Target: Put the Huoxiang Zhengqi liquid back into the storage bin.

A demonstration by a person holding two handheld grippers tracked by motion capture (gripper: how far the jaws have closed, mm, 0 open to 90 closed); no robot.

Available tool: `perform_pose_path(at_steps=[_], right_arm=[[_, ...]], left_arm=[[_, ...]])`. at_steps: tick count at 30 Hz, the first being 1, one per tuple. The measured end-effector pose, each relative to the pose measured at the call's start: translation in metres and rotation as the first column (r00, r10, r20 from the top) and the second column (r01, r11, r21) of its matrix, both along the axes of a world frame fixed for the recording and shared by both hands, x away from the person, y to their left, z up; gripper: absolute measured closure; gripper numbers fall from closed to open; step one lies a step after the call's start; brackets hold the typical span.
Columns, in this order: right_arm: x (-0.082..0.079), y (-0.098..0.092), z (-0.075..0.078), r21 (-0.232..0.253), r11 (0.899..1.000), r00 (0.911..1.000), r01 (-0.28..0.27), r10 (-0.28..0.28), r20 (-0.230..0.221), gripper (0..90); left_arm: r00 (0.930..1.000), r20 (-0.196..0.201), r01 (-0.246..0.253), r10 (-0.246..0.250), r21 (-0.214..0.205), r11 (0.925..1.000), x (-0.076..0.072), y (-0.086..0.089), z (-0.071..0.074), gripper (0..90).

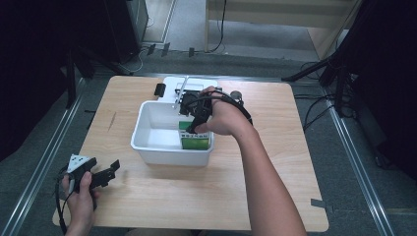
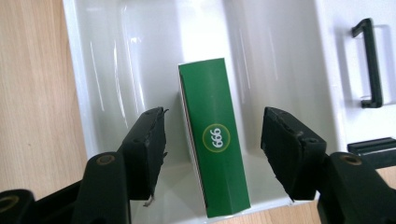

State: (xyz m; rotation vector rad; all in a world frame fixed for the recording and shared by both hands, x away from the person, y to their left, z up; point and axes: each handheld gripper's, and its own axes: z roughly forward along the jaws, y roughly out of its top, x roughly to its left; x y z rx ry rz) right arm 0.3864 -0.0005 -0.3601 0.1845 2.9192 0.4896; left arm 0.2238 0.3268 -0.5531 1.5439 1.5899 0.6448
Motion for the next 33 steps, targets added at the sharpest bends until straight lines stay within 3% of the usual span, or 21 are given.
perform_pose_path(at_steps=[9, 15, 20, 21, 27, 28, 31, 33], right_arm=[[0.001, -0.016, 0.019, 0.054, 0.996, 0.9969, 0.075, -0.076, 0.017, 39.1], [0.004, -0.035, 0.025, 0.079, 0.987, 0.9896, 0.143, -0.144, 0.004, 37.5], [0.006, -0.048, 0.033, 0.146, 0.972, 0.9827, 0.182, -0.185, 0.009, 37.3], [0.005, -0.056, 0.037, 0.195, 0.960, 0.9789, 0.202, -0.205, -0.005, 37.2], [0.004, -0.076, 0.040, 0.236, 0.947, 0.9746, 0.217, -0.224, 0.002, 35.6], [0.003, -0.086, 0.040, 0.252, 0.937, 0.9686, 0.241, -0.249, -0.001, 33.9], [0.002, -0.098, 0.040, 0.285, 0.924, 0.9636, 0.256, -0.267, 0.002, 33.5], [0.001, -0.107, 0.040, 0.321, 0.909, 0.9594, 0.266, -0.282, 0.004, 33.3]], left_arm=[[1.0000, 0.002, -0.001, 0.001, 0.010, 1.0000, -0.001, 0.000, 0.000, 10.5], [1.0000, 0.006, 0.000, 0.000, 0.006, 1.0000, -0.002, 0.000, 0.000, 10.4], [1.0000, 0.004, -0.004, 0.004, 0.008, 1.0000, -0.002, 0.000, 0.000, 10.4], [1.0000, 0.004, -0.005, 0.005, 0.007, 1.0000, -0.001, 0.000, 0.000, 10.5], [1.0000, 0.004, -0.004, 0.004, 0.003, 1.0000, -0.001, 0.000, 0.000, 10.5], [1.0000, 0.005, -0.003, 0.003, 0.004, 1.0000, -0.001, 0.000, 0.000, 10.5], [1.0000, 0.007, -0.004, 0.004, 0.006, 1.0000, -0.001, 0.000, 0.000, 10.5], [0.9999, 0.009, -0.007, 0.006, 0.008, 0.9999, -0.001, 0.000, 0.000, 10.4]])
